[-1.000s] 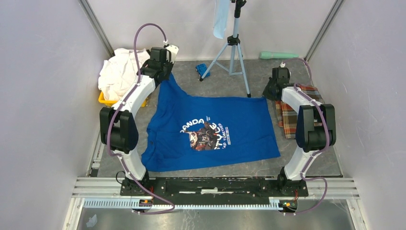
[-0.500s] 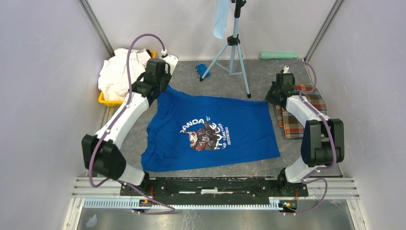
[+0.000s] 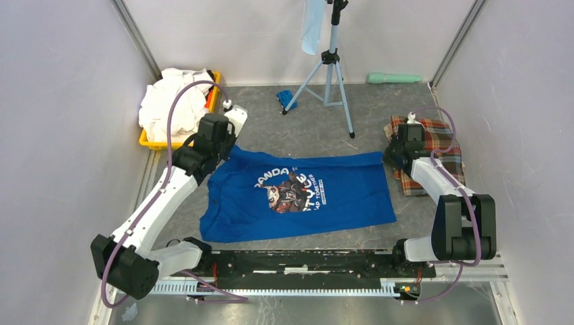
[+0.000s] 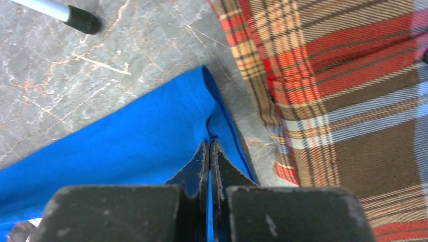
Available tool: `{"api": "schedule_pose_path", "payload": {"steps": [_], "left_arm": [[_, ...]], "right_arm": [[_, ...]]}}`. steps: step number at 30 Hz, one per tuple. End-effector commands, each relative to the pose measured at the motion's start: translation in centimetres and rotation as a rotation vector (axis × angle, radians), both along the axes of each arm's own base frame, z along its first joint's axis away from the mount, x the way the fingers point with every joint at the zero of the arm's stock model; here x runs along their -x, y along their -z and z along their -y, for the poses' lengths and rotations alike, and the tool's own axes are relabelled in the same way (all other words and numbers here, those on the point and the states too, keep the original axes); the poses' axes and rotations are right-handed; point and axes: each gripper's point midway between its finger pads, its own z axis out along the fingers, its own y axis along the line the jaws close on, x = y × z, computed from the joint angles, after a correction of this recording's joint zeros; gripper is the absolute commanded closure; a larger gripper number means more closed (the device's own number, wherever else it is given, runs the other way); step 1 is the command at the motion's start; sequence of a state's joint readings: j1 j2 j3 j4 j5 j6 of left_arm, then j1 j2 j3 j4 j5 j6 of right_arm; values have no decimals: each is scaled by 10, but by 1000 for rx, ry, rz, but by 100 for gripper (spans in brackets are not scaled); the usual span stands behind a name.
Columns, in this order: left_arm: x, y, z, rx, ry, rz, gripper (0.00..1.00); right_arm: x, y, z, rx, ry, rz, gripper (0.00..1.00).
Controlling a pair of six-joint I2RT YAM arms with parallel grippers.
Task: Fold and stack the mixed laundry pile
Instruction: Fold the T-shirt.
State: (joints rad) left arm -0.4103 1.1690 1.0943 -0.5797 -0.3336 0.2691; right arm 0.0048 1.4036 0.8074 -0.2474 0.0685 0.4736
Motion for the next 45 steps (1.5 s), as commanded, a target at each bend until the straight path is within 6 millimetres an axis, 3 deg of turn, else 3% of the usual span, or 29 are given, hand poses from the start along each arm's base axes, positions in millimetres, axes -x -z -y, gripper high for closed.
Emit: {"api": "schedule_pose_path", "payload": {"steps": [1, 10, 21, 30, 32, 37, 39, 41, 45], "left_arm": [[23, 10, -1, 53, -6, -27, 96], [47, 38, 6, 132, 7, -90, 93], [67, 73, 24, 227, -1, -249, 88], [82, 71, 36, 266, -1, -347, 86], [84, 70, 38, 282, -17, -381, 84], [77, 54, 36, 345, -101, -313, 73], [65, 48, 25, 320, -166, -247, 67], [49, 45, 11, 303, -240, -203, 69], [24, 45, 4, 351, -291, -255, 74]], "right_arm": [[1, -8, 16, 37, 27, 48, 100], [13, 1, 16, 39, 27, 37, 100], [34, 31, 14, 25, 28, -15, 100], [40, 46, 14, 25, 36, -57, 100], [42, 49, 15, 28, 37, -70, 93], [39, 41, 16, 45, 24, -45, 61], [35, 28, 17, 59, 10, -5, 48], [31, 13, 17, 79, -2, 32, 37], [20, -28, -3, 123, -76, 131, 33]]}}
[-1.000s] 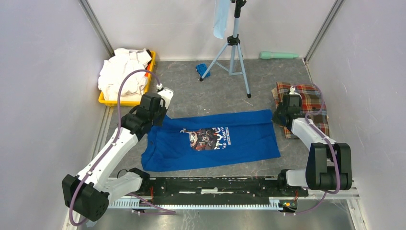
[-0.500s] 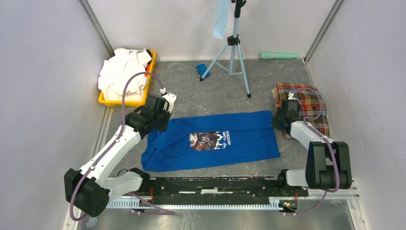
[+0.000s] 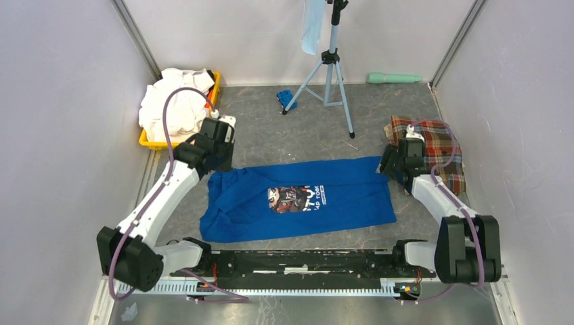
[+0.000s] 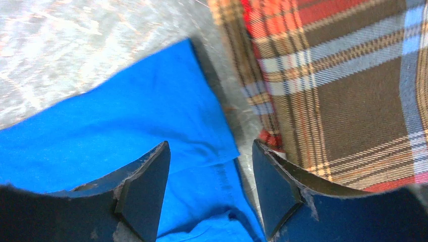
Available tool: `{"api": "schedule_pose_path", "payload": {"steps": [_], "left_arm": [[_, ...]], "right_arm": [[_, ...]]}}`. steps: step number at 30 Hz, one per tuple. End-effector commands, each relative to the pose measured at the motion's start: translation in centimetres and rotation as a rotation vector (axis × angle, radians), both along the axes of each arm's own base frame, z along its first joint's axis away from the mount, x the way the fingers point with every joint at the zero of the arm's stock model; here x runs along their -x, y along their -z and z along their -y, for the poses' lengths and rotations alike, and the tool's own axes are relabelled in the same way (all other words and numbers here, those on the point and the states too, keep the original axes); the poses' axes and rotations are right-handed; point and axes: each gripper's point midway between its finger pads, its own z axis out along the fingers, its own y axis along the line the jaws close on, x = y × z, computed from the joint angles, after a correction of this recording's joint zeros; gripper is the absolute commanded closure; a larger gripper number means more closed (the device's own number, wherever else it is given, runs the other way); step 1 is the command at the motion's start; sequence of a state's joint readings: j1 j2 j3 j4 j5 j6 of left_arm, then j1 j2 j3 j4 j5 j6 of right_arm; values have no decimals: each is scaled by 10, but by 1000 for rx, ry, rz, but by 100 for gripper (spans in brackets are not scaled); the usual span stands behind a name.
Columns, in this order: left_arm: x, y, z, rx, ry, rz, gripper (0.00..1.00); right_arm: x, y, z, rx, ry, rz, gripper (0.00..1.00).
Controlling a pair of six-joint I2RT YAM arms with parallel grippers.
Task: Fold and stack the mixed laundry pile
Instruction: Fold the T-shirt.
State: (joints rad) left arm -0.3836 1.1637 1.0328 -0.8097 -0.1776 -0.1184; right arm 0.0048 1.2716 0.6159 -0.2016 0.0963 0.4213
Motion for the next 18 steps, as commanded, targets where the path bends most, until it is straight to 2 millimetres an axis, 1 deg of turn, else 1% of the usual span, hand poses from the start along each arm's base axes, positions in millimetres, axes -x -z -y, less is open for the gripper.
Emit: {"api": "schedule_pose_path", "payload": {"steps": [1, 3, 5, 6, 8, 9, 10, 11, 14, 16, 18], "left_arm": [[-43, -14, -11, 48, -138, 30, 75], [-55, -6, -21, 38, -177, -24, 77], [-61, 4, -32, 15, -214, -86, 78], [-65, 10, -37, 14, -228, -102, 76], [-71, 23, -44, 52, -238, -138, 69], [-74, 33, -47, 65, -248, -172, 67], [-74, 41, -50, 79, -258, -208, 64], [-74, 52, -49, 105, -247, -252, 62], [-72, 79, -43, 178, -224, -363, 56], [-74, 87, -40, 212, -213, -397, 54], [-78, 91, -36, 273, -204, -406, 52]], "right_arm": [[-26, -63, -23, 64, -99, 178, 33], [-32, -79, -54, 41, -191, 234, 33], [-34, -92, -96, 10, -325, 283, 34], [-34, -95, -119, -3, -394, 298, 34], [-33, -99, -154, -18, -487, 306, 35], [-32, -98, -169, -22, -525, 301, 35], [-31, -97, -178, -24, -544, 297, 36], [-30, -93, -186, -24, -557, 282, 36], [-26, -82, -195, -35, -568, 260, 37], [-22, -75, -195, -40, -567, 251, 37], [-19, -70, -193, -46, -560, 249, 38]]}}
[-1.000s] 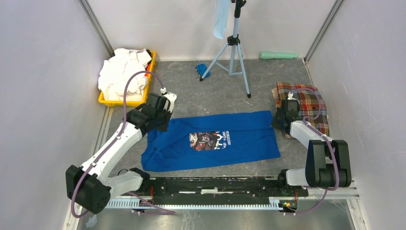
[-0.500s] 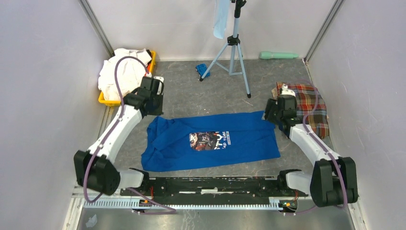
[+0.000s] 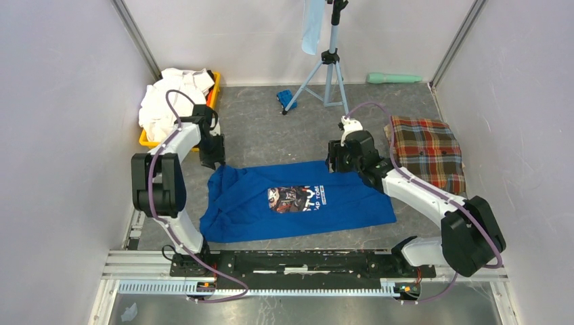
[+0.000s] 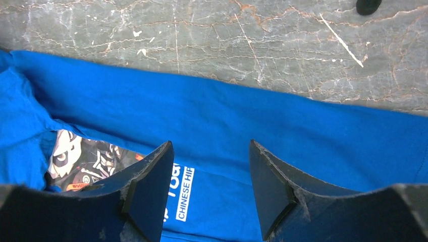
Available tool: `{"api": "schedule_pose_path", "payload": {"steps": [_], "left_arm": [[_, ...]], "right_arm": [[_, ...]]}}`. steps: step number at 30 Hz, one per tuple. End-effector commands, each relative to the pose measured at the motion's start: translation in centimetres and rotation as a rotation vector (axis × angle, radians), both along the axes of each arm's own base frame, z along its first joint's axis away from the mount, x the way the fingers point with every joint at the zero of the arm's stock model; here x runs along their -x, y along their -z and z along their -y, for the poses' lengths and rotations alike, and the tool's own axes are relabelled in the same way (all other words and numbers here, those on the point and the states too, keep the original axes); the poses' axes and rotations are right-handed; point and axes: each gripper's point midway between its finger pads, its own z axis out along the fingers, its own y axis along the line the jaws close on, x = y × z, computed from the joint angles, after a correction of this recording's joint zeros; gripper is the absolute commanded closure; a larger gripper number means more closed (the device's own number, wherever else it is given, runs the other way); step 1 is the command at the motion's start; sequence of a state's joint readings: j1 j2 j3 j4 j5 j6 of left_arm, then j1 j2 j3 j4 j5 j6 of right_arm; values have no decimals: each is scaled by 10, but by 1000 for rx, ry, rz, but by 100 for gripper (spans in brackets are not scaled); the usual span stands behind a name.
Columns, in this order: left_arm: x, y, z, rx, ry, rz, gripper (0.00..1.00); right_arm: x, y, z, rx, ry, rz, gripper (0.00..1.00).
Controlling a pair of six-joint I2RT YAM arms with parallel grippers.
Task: Fold and stack the mixed laundry pile
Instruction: Fold the T-shirt.
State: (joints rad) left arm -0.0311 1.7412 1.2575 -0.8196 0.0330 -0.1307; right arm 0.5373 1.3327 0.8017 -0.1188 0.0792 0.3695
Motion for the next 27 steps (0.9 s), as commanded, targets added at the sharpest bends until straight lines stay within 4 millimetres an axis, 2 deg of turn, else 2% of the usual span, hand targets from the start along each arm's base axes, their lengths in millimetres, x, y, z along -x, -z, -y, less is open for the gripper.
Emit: {"api": "schedule_pose_path", "payload": {"steps": [1, 6, 10, 12, 13, 14, 15, 18, 19, 21, 24, 26, 27], "left_arm": [[-12, -5, 29, 215, 27, 4, 51], [-10, 6, 44, 307, 26, -30, 51], [-11, 13, 41, 287, 5, -45, 56], [-14, 17, 42, 296, -6, -52, 70], [-15, 17, 43, 299, -10, -53, 79], [-15, 15, 42, 294, -16, -51, 93], [-15, 11, 37, 268, -37, -36, 98], [-10, -7, 14, 138, -104, 47, 98], [-7, -12, -5, 94, -157, 70, 98], [1, -20, -14, 64, -201, 108, 98], [11, -18, -11, 91, -232, 121, 98], [16, -7, -7, 110, -240, 98, 96], [17, -2, -5, 122, -240, 79, 92]], "right_arm": [[-2, -1, -1, -31, 17, 31, 38], [5, 7, 1, -27, 10, 18, 39], [9, 10, 5, -23, 14, 19, 40], [11, 11, 5, -29, 16, 19, 40], [12, 12, 5, -31, 13, 17, 41], [13, 12, 5, -33, 13, 17, 41], [14, 13, 6, -31, 12, 14, 41], [17, 13, 10, -22, 18, 13, 42], [18, 13, 12, -18, 21, 15, 42], [20, 13, 14, -14, 24, 18, 42], [21, 12, 13, -19, 18, 20, 42], [20, 12, 10, -26, 7, 19, 42], [21, 12, 7, -29, -5, 17, 42]]}}
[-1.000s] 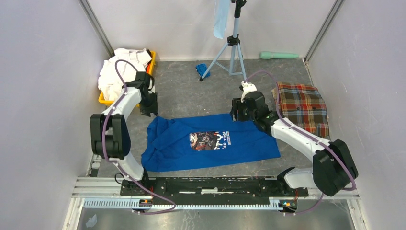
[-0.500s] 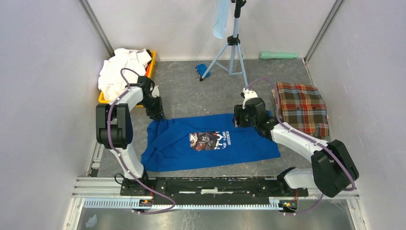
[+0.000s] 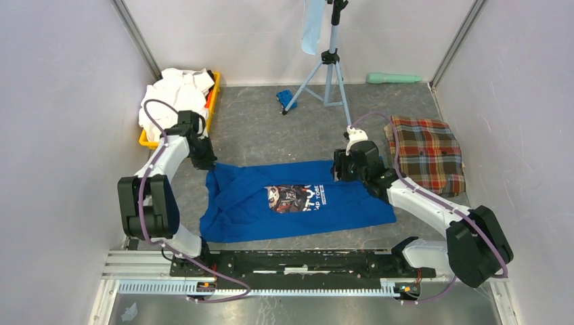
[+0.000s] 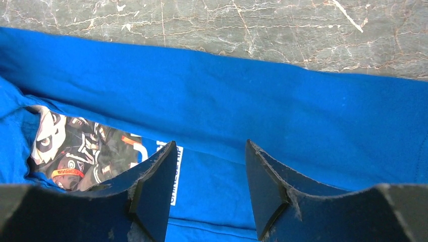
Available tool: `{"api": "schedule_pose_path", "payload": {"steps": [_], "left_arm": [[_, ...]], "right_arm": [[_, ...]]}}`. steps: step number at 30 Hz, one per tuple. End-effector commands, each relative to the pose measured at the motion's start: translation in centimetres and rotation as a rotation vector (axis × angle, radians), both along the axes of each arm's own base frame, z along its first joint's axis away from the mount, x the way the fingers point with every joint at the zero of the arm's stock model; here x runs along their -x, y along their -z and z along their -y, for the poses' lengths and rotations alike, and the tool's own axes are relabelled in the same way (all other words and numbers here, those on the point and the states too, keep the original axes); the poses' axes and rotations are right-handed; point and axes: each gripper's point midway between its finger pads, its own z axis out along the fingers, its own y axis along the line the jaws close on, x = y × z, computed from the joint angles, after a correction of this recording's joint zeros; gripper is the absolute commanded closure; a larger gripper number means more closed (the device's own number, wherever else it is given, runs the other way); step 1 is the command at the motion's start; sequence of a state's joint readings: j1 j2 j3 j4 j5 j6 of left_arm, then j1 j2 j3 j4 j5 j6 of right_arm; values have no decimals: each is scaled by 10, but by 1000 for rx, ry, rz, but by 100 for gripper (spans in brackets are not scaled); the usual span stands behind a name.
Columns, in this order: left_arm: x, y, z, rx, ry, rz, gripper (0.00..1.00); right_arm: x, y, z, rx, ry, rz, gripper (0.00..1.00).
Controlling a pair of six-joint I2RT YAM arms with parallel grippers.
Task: Fold and stack the mixed laundry pile
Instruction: Fold the T-shirt.
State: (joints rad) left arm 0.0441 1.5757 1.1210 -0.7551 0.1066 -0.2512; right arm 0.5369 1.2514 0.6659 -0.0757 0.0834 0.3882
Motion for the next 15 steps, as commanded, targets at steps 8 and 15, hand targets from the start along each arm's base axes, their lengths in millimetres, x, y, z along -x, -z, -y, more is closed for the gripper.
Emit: {"api": "schedule_pose_path", "payload": {"steps": [8, 15], "left_arm": [[-5, -15, -10, -46, -148, 108, 42], [2, -36, 12, 14, -206, 301, 63]], "right_arm": [[6, -27, -63, -56, -265, 92, 42], [8, -50, -134, -85, -463, 140, 41]]}}
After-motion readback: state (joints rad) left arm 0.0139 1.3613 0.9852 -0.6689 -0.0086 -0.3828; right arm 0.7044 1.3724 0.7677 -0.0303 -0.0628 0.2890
